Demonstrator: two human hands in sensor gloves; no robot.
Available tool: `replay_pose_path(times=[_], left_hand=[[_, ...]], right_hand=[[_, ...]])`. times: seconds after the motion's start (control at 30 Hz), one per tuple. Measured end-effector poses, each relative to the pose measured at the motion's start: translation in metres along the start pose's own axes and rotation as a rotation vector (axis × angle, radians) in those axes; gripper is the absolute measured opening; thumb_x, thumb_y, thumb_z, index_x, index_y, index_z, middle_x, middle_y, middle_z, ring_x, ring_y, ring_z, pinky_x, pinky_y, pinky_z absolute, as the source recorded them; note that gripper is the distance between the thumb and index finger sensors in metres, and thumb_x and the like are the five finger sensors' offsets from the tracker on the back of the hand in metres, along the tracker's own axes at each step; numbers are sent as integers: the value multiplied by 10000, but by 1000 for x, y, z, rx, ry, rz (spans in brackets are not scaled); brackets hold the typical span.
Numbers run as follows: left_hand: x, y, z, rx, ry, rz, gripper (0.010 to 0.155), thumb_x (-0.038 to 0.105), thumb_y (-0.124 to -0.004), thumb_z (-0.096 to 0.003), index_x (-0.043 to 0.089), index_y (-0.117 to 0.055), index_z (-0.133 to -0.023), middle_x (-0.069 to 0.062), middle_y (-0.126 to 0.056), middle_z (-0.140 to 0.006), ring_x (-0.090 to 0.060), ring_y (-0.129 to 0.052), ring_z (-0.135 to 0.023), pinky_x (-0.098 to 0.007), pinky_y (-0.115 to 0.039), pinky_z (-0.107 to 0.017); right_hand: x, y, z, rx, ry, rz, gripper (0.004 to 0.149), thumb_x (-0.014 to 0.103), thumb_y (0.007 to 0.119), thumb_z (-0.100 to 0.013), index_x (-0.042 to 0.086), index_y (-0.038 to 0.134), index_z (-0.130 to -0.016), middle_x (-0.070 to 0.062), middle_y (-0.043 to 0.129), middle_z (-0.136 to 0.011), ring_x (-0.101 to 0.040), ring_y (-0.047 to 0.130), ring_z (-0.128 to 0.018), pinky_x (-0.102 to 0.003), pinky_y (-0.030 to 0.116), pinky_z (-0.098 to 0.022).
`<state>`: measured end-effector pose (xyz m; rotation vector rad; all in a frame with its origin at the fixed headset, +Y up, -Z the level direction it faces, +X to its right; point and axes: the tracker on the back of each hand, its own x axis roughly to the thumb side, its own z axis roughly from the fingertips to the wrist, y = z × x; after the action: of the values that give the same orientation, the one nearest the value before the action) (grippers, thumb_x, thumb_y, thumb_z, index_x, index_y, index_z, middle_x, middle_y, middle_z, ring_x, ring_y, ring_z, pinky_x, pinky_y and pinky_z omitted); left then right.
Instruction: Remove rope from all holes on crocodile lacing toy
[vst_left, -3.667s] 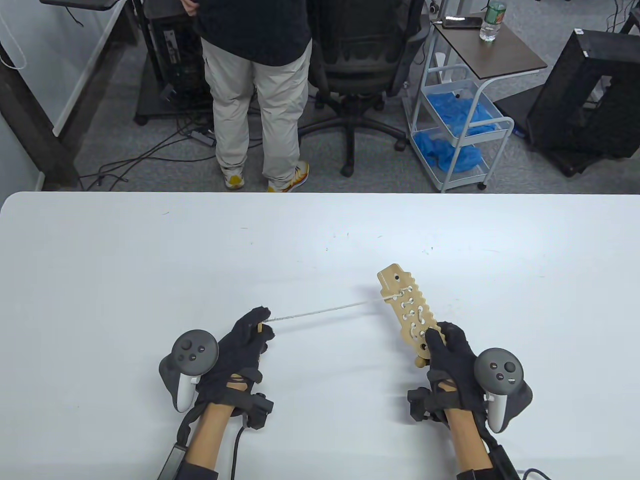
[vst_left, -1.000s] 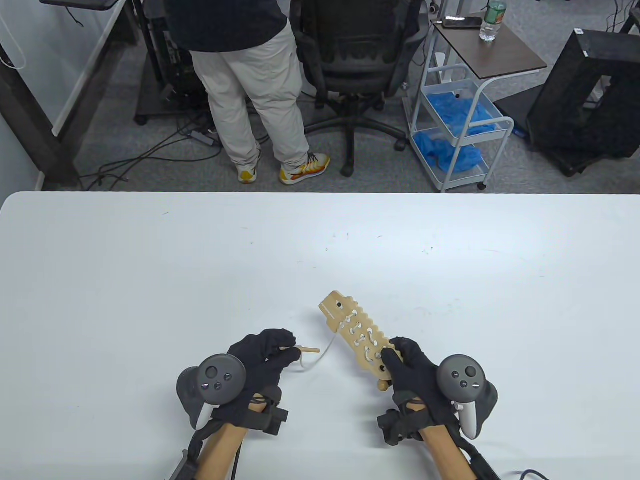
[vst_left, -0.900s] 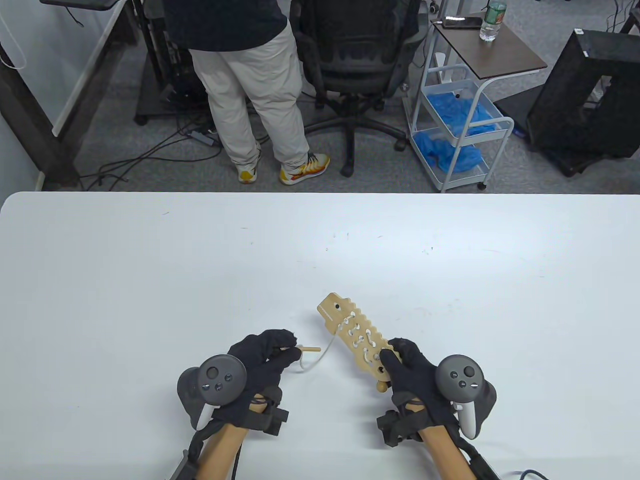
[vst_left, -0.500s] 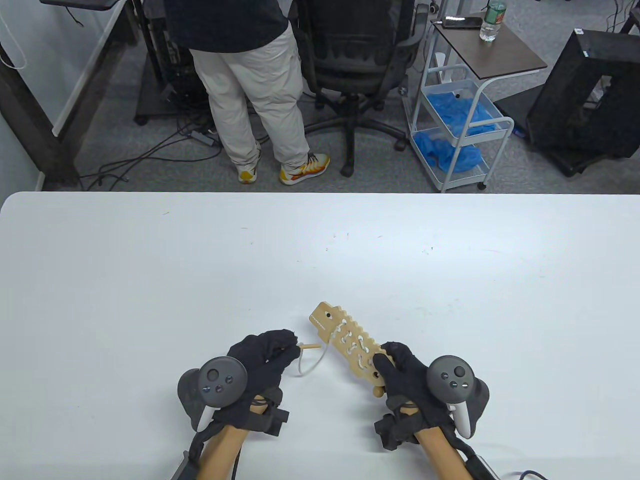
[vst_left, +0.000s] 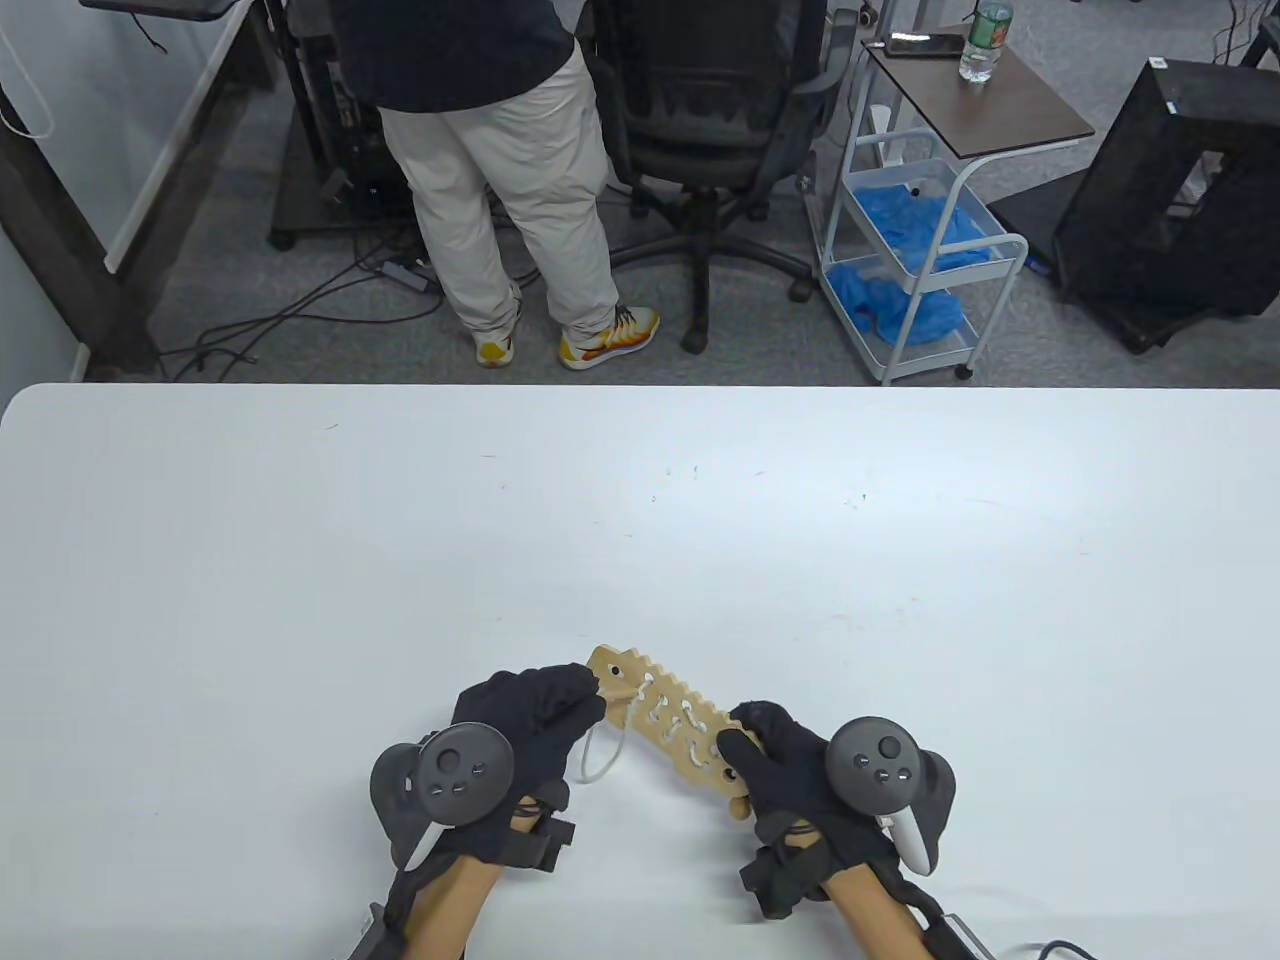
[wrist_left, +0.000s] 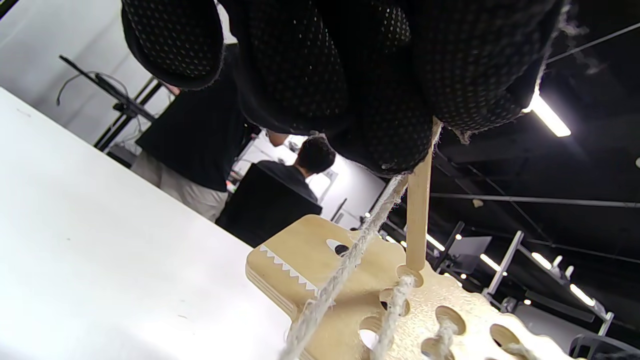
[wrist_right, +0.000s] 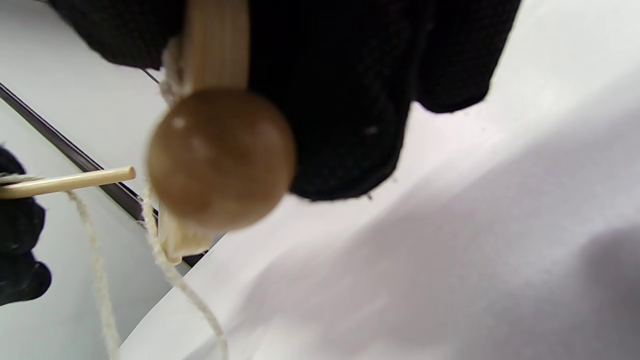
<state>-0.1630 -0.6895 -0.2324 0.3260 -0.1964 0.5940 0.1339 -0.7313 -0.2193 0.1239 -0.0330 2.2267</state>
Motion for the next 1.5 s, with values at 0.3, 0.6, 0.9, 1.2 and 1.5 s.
replay_pose_path(times=[0.3, 0.6, 0.9, 1.2, 1.5], left_hand=[[6, -2, 1, 10, -43, -95, 368, 493, -884, -408, 395, -888, -762, 81, -1058, -575, -109, -994, -485, -515, -792, -610], [19, -8, 3, 11, -123, -221, 369, 510, -880, -405, 401, -900, -757, 87, -1057, -561, -106, -993, -478, -515, -791, -612], [22, -11, 3, 10, -148, -267, 372, 516, -881, -401, 399, -911, -752, 88, -1058, -543, -103, -992, -461, -516, -794, -608], [25, -12, 4, 7, -159, -284, 372, 519, -882, -398, 399, -916, -748, 88, -1060, -535, -103, -993, -453, -515, -795, -609], [25, -12, 4, 3, -163, -284, 372, 518, -880, -399, 400, -919, -750, 89, -1058, -536, -103, -992, -455, -517, -793, -610]], right_hand=[[2, 5, -1, 47, -29, 2, 462, 416, 776, -424, 143, 797, -796, -88, 1005, -553, -244, 1065, -339, -548, 811, -488], [4, 5, 0, 69, -49, -19, 462, 427, 777, -424, 145, 805, -789, -83, 1010, -536, -234, 1066, -321, -541, 817, -484], [7, 7, 2, 91, -63, -61, 461, 438, 777, -426, 149, 810, -783, -75, 1012, -526, -225, 1065, -313, -535, 822, -483], [6, 7, 2, 101, -66, -75, 462, 444, 775, -427, 153, 808, -784, -69, 1012, -526, -218, 1065, -313, -529, 823, -486], [6, 8, 2, 102, -72, -80, 463, 448, 772, -429, 155, 803, -786, -64, 1011, -526, -215, 1064, -316, -526, 823, -490]])
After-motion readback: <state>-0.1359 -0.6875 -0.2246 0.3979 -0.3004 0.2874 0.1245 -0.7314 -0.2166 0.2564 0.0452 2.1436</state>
